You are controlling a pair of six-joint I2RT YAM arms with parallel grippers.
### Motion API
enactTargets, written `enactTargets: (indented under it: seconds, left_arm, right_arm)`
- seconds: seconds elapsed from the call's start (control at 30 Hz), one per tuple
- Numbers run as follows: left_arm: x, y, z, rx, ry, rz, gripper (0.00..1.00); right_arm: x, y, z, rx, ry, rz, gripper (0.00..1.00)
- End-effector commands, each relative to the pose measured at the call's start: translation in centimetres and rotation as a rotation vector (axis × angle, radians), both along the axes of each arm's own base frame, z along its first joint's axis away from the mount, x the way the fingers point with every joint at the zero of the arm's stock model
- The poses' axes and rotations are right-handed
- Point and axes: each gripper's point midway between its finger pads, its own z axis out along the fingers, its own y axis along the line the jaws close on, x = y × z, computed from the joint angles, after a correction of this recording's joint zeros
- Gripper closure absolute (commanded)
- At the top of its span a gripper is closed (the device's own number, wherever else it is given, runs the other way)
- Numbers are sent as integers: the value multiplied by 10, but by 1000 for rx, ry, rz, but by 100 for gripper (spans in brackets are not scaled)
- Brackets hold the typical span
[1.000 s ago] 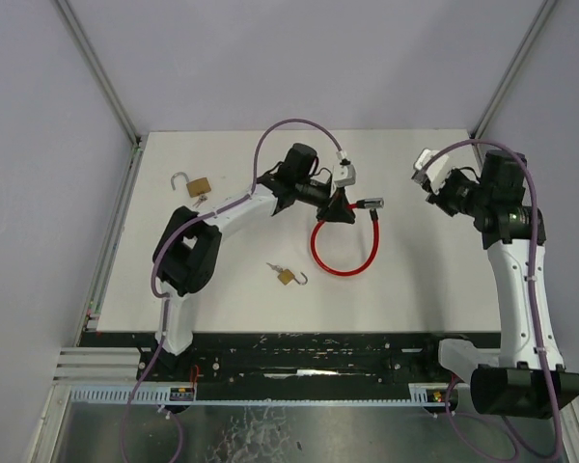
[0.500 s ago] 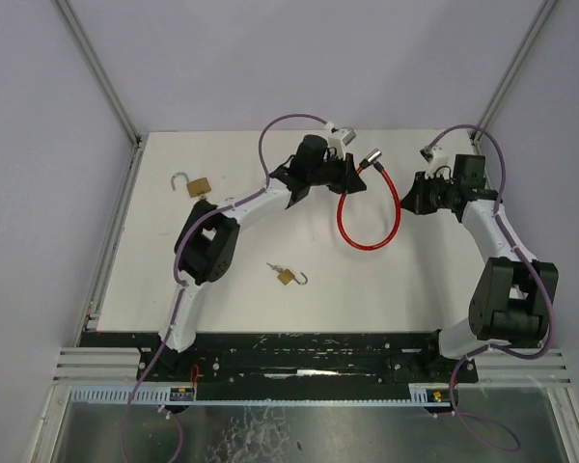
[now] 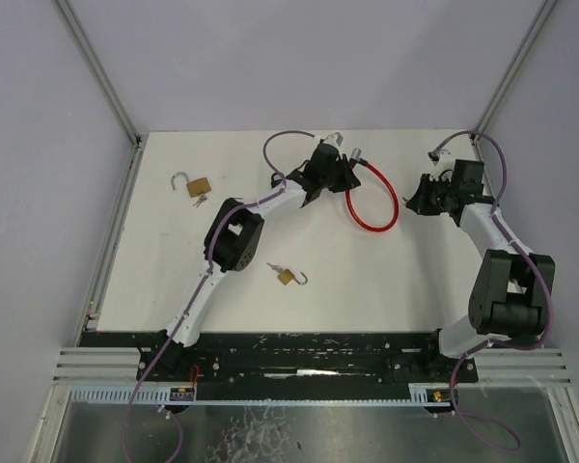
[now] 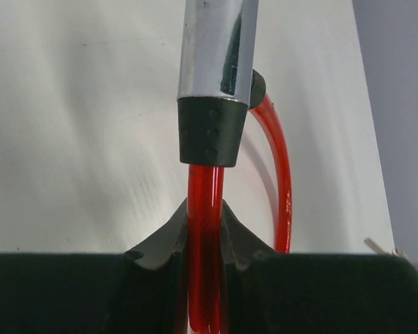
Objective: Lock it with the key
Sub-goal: Place the key at the center of the board.
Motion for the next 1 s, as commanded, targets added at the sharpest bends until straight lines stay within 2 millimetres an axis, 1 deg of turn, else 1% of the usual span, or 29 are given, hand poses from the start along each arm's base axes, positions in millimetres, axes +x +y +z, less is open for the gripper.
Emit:
enactTargets:
  seconds: [0.0, 0.07, 0.17, 0.23, 0.3, 0.37, 0.43, 0.47, 0.5, 0.53, 0.57, 0.63, 0.67, 0.7, 0.8, 0.87, 0.97]
  left_arm:
    - [24, 0, 35, -70, -73, 84, 91]
    - [23, 0, 30, -55, -68, 80, 76]
    - [21, 1, 39, -49, -98, 65, 53]
    - [22, 7, 45, -38, -123, 85, 43]
    - [23, 17, 52, -11, -152, 115, 38]
    - [21, 25, 64, 17, -194, 134, 36]
    - [18, 35, 85, 53, -266, 129, 36]
    - [14, 42, 90, 82, -296, 126, 35]
    - [12, 46, 110, 84, -345, 125, 35]
    - [7, 52, 122, 109, -395, 116, 35]
    - [4, 57, 138, 128, -456, 110, 35]
    - [-8, 68, 160, 160, -561, 89, 35]
    - [-14, 73, 174, 166, -625, 74, 35]
    - [-24, 77, 170, 198, -667, 43, 35]
    - [-44, 91, 200, 199, -821, 34, 35]
    - [-51, 100, 207, 229, -864, 37, 35]
    - [-54, 110, 206, 294, -860, 40, 32]
  right_arm:
    - [0, 36, 0, 159, -9, 150, 95]
    - [-2, 43, -15, 177, 45, 175, 94]
    - [1, 44, -35, 194, 106, 163, 92]
    - [2, 46, -40, 202, 125, 161, 90]
    - [4, 46, -42, 207, 133, 159, 87]
    - [5, 46, -42, 205, 136, 156, 85]
    - [5, 45, -41, 206, 134, 156, 84]
    - [5, 46, -39, 207, 129, 159, 84]
    - [5, 46, -38, 208, 125, 161, 84]
    - [5, 47, -37, 210, 124, 162, 84]
    - [4, 47, -36, 212, 121, 169, 81]
    - [3, 47, -37, 203, 123, 175, 69]
    - [2, 46, -36, 198, 121, 180, 65]
    - [2, 46, -33, 191, 114, 188, 62]
    - [-2, 43, -15, 139, 78, 235, 60]
    - [-7, 44, 11, 96, 5, 295, 59]
    - [-20, 46, 51, 34, -120, 371, 59]
